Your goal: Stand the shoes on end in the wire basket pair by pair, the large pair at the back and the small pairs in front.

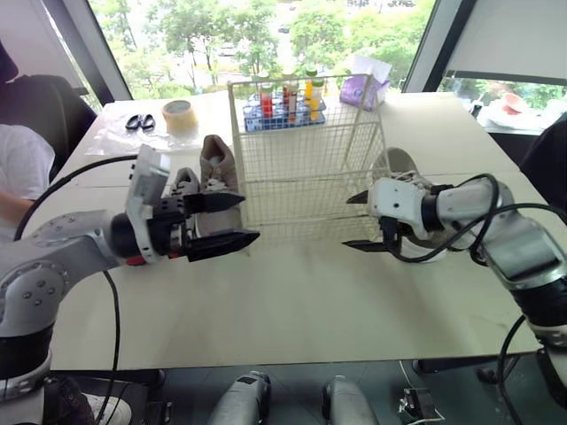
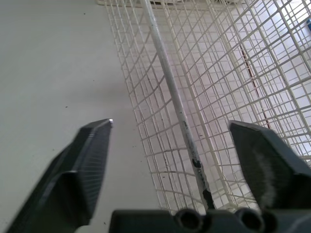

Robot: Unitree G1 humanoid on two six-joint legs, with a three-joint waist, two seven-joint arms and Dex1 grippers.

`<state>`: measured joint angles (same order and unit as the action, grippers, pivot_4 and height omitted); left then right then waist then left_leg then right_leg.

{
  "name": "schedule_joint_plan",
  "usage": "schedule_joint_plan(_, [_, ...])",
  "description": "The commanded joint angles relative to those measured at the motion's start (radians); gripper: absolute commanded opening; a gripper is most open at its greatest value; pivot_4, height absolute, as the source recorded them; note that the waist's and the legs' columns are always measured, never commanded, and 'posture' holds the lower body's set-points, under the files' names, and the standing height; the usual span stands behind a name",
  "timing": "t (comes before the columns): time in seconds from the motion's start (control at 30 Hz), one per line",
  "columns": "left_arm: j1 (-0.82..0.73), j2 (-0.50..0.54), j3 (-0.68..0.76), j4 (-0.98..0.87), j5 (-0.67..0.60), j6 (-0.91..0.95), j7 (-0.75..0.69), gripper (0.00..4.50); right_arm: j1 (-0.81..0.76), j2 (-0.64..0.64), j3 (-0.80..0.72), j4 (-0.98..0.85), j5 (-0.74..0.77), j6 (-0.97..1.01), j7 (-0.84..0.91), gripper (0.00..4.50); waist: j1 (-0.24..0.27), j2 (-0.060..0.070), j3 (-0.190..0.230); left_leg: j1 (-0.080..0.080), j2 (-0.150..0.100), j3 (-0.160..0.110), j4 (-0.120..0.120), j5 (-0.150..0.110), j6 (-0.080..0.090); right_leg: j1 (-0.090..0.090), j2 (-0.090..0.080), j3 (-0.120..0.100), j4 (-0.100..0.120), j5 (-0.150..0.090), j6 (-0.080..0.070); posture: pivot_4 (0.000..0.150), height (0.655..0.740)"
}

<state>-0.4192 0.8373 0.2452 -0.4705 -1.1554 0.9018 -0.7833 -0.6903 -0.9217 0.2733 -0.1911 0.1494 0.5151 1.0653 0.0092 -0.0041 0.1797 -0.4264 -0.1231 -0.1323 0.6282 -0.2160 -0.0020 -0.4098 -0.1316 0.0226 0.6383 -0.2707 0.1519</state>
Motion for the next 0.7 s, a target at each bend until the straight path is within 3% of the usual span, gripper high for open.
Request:
schedule_joint_plan(0.03, [-0.017, -0.004, 0.005, -0.021, 0.005, -0.021, 0.005, 4.50, -0.028, 0.007, -0.010, -0.011, -0.025, 0.009, 0.003, 2.09, 0.001, 0.000, 0.000, 0.000, 0.000, 0.000, 0.000, 0.000, 0.000, 0.000, 0.000, 0.000, 0.000, 0.000, 0.000, 0.150, 0.7400])
schedule_joint_plan(0.17, [-0.027, -0.011, -0.004, -0.019, 0.013, -0.022, 0.007, 4.50, -0.036, 0.026, -0.012, -0.018, -0.035, 0.020, 0.006, 0.06, 0.000, 0.000, 0.000, 0.000, 0.000, 0.000, 0.000, 0.000, 0.000, 0.000, 0.000, 0.000, 0.000, 0.000, 0.000, 0.150, 0.7400])
schedule_joint_plan(0.4, [-0.055, -0.023, -0.026, 0.000, 0.032, -0.025, -0.006, 4.50, -0.088, 0.068, 0.013, -0.013, -0.063, 0.004, 0.026, 0.02, -0.003, 0.000, 0.000, 0.000, 0.000, -0.001, 0.000, 0.000, 0.000, 0.000, 0.001, 0.000, 0.001, 0.000, 0.000, 0.150, 0.7400])
schedule_joint_plan(0.7, [-0.078, -0.039, -0.047, 0.016, 0.050, -0.030, -0.020, 4.50, -0.149, 0.089, 0.037, 0.098, -0.062, -0.195, 0.182, 0.02, -0.030, 0.000, 0.000, 0.000, 0.000, 0.000, -0.001, 0.003, -0.005, -0.001, 0.001, 0.000, 0.001, 0.000, 0.000, 0.150, 0.7400])
